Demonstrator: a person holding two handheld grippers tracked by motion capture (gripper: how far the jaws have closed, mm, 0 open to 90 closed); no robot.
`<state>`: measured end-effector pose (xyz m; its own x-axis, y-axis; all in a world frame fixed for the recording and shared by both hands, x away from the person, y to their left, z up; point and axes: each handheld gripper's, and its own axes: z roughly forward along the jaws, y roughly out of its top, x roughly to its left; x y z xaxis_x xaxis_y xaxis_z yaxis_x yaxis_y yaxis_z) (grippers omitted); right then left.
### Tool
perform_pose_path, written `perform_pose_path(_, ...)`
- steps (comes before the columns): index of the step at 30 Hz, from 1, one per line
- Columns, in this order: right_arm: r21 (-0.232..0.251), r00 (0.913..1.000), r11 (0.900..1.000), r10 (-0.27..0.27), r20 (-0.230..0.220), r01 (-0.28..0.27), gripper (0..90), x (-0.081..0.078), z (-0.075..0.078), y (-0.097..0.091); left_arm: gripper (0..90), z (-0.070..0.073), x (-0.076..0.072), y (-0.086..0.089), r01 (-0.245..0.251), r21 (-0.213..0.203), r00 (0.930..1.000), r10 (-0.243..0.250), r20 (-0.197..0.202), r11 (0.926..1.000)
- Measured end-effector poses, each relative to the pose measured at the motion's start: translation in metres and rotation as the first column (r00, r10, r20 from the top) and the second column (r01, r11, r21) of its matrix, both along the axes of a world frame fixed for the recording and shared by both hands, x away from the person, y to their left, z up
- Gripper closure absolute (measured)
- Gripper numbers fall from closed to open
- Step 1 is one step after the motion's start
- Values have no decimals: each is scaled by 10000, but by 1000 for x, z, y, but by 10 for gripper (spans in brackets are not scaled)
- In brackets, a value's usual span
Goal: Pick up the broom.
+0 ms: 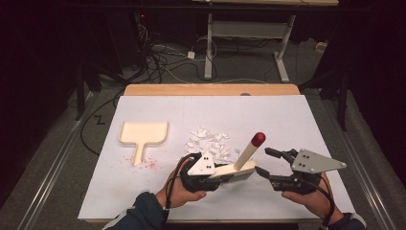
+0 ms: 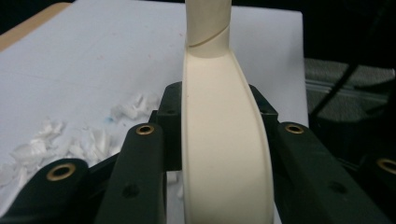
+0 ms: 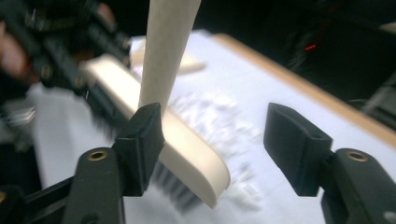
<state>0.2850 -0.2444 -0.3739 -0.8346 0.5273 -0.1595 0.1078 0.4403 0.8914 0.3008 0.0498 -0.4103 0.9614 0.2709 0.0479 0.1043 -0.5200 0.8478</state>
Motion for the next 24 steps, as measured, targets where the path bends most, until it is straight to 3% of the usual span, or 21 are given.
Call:
perform_pose_path(1,0,10000,10000,0,0,0,366,0,0,0,645,-1,-2,2,153,106,9999,-153,0,9998)
perform_pose_path(3,-450,9968,9967,654,-453,-674,356,2,-7,9,646,-3,-6,6,420,152,9991,-418,-76,9990)
perform_pose_path(5,-705,9843,9873,1338,-1153,-1425,348,3,-15,17,645,-6,-10,7,746,153,9971,-744,-126,9971)
perform_pose_path(6,-932,9792,9812,1565,-1291,-1691,337,3,-19,21,645,-7,-11,7,921,164,9956,-918,-201,9956)
perform_pose_path(7,-1102,9683,9715,1908,-1613,-2098,331,2,-26,28,645,-9,-15,6,1167,251,9930,-1161,-221,9929)
perform_pose_path(8,-1102,9683,9715,1908,-1613,-2098,331,2,-26,28,645,-9,-15,6,1167,251,9930,-1161,-221,9929)
perform_pose_path(9,-1197,9548,9601,2277,-1910,-2529,339,2,-33,34,645,-9,-17,5,1294,239,9914,-1288,-248,9913)
perform_pose_path(11,-1229,9370,9452,2714,-2198,-3026,395,0,-38,41,645,-9,-20,4,1850,127,9823,-1846,-304,9827)
perform_pose_path(12,-1310,9336,9403,2809,-2225,-3141,418,0,-40,45,645,-9,-21,3,1993,107,9796,-1989,-303,9799)
perform_pose_path(14,-1194,9142,9256,3233,-2442,-3592,539,-1,-43,51,643,-8,-22,3,1969,161,9802,-1964,-269,9803)
perform_pose_path(17,-1010,9050,9197,3463,-2471,-3795,603,0,-45,53,629,-8,-18,7,1970,0,9799,-1969,-336,9804)
perform_pose_path(19,-1203,9124,9217,3342,-2364,-3688,627,-2,-45,55,599,-8,-18,8,1871,23,9822,-1870,-180,9823)
perform_pose_path(21,-1400,9059,9113,3478,-2416,-3872,679,-3,-46,56,508,-7,-18,8,1728,74,9850,-1728,-35,9849)
perform_pose_path(22,-1614,9160,9160,3260,-2338,-3672,679,-4,-47,57,493,-5,-18,11,1230,52,9923,-1231,138,9924)
perform_pose_path(23,-1700,9209,9198,3104,-2357,-3535,681,-4,-47,57,448,-4,-18,12,988,190,9945,-994,331,9949)
perform_pose_path(24,-1684,9184,9164,3216,-2304,-3631,681,-2,-47,56,407,-4,-19,14,788,350,9953,-807,539,9963)
